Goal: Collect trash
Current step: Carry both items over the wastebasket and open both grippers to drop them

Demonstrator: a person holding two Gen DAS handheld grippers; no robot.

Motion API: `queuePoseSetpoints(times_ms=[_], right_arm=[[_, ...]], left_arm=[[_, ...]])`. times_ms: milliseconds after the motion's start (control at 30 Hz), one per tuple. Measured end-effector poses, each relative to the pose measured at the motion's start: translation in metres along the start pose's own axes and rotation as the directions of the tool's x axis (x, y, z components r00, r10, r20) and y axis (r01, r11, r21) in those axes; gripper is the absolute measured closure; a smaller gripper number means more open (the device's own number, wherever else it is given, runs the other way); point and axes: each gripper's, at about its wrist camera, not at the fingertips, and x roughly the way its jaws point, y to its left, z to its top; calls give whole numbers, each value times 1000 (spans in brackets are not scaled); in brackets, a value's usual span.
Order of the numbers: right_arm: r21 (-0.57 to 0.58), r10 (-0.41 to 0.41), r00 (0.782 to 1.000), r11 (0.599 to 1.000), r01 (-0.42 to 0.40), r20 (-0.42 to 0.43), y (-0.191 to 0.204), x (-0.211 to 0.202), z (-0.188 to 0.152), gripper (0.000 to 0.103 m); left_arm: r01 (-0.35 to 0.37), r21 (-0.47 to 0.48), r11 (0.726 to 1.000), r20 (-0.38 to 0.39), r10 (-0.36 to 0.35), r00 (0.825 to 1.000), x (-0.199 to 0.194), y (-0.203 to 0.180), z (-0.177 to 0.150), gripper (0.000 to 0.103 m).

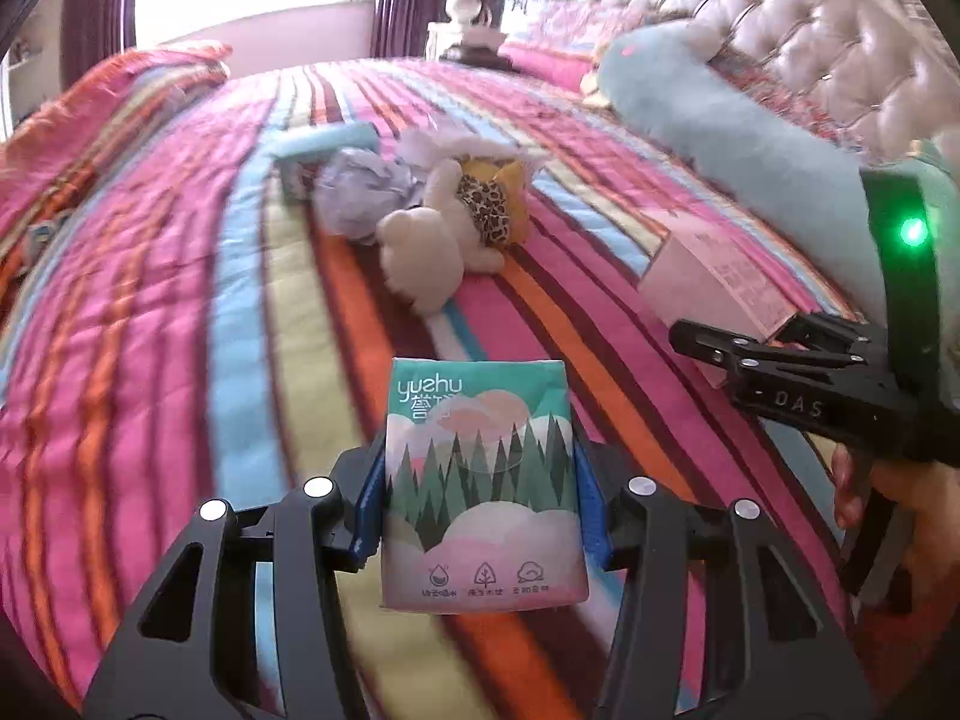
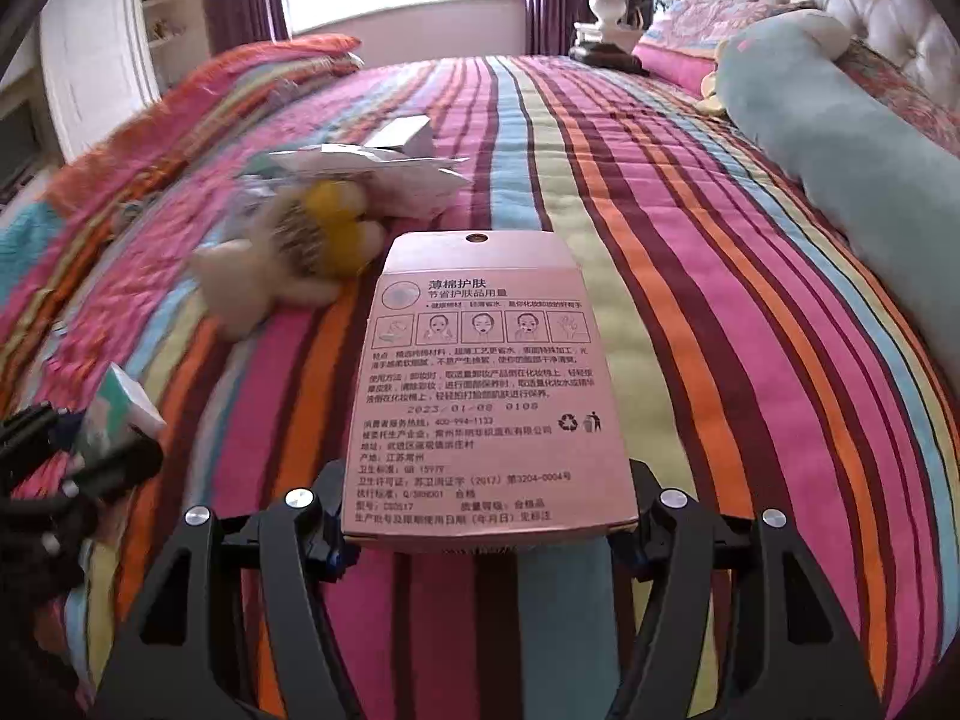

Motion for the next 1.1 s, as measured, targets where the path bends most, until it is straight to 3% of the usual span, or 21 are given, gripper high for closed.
queuePoseSetpoints(times_ms=[133, 267, 400, 500, 600, 700, 767, 800, 867, 933, 1000, 1100], right_arm=[[-2, 98, 994, 995, -98, 45, 10, -55, -50, 42], [-45, 187, 980, 982, -184, 69, 31, -113, -111, 42], [-59, 264, 964, 963, -262, 27, 51, -160, -175, 42], [-57, 276, 960, 959, -279, -55, 67, -174, -223, 42], [-65, 236, 956, 966, -251, -173, 79, -162, -272, 42], [-48, 191, 936, 976, -214, -296, 86, -136, -315, 42], [-35, 165, 915, 981, -191, -369, 89, -115, -336, 42], [-30, 160, 907, 982, -186, -390, 91, -107, -342, 42], [-35, 147, 880, 983, -182, -451, 97, -89, -353, 42], [-56, 130, 867, 982, -179, -481, 103, -77, -359, 42], [-72, 124, 857, 980, -183, -500, 109, -69, -361, 42], [-97, 112, 864, 978, -183, -491, 114, -66, -357, 42]], left_arm=[[24, 9, 1000, 38, -24, 999, -66, -1, -53, 53], [45, 42, 998, 29, -46, 999, -124, -18, -124, 53], [80, 36, 996, -57, -78, 995, -160, -43, -206, 53], [76, 23, 997, -147, -72, 987, -158, -56, -259, 53], [65, -45, 997, -245, -74, 967, -141, -63, -309, 53], [35, -93, 995, -333, -64, 941, -113, -66, -347, 53], [13, -109, 994, -416, -58, 908, -92, -68, -369, 53], [16, -108, 994, -471, -65, 880, -80, -71, -382, 53], [24, -111, 994, -536, -80, 841, -66, -73, -396, 53], [29, -118, 993, -575, -92, 813, -59, -74, -408, 53], [21, -113, 993, -593, -85, 801, -55, -73, -412, 53], [13, -109, 994, -593, -76, 802, -54, -72, -410, 52]])
